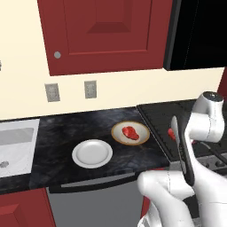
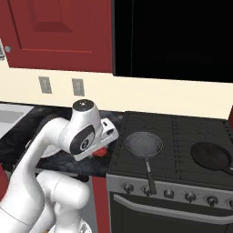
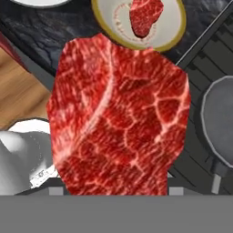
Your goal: Place one of the steaks on the plate and the other in the bowl. Then place the bowl in the fridge.
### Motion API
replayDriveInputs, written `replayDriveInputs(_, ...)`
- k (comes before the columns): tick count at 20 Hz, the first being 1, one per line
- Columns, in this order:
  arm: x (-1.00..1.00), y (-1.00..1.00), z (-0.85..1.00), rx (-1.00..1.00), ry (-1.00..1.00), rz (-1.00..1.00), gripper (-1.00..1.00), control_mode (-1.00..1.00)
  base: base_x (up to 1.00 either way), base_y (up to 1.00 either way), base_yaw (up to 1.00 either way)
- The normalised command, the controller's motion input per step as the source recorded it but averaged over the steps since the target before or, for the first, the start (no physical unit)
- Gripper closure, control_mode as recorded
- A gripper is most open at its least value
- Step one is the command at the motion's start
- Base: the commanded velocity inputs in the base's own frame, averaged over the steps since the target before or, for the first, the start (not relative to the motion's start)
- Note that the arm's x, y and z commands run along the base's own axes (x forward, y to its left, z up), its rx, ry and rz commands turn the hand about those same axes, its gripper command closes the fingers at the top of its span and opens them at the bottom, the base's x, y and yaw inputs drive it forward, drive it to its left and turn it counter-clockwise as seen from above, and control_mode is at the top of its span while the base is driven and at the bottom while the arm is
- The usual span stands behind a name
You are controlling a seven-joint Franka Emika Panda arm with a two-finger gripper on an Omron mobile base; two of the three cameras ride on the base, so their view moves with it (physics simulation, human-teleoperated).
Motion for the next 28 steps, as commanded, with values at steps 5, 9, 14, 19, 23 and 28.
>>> replayDriveInputs(5,-0.26,1.0,0.01,0.0,-0.06,0.0,1.0,-1.0,0.0,0.0,0.0)
replayDriveInputs(9,0.0,1.0,0.1,-0.01,-0.02,0.0,1.0,-1.0,0.0,0.0,0.0)
replayDriveInputs(14,0.1,0.91,0.05,0.0,0.0,0.0,1.0,-1.0,0.0,0.0,0.0)
replayDriveInputs(19,0.41,0.57,-0.3,0.01,0.0,0.0,1.0,-1.0,0.0,0.0,0.0)
replayDriveInputs(23,0.82,0.65,-0.22,0.0,0.02,0.0,1.0,-1.0,0.0,0.0,0.0)
replayDriveInputs(28,0.87,0.74,-0.2,0.0,0.06,0.0,1.0,-1.0,0.0,0.0,0.0)
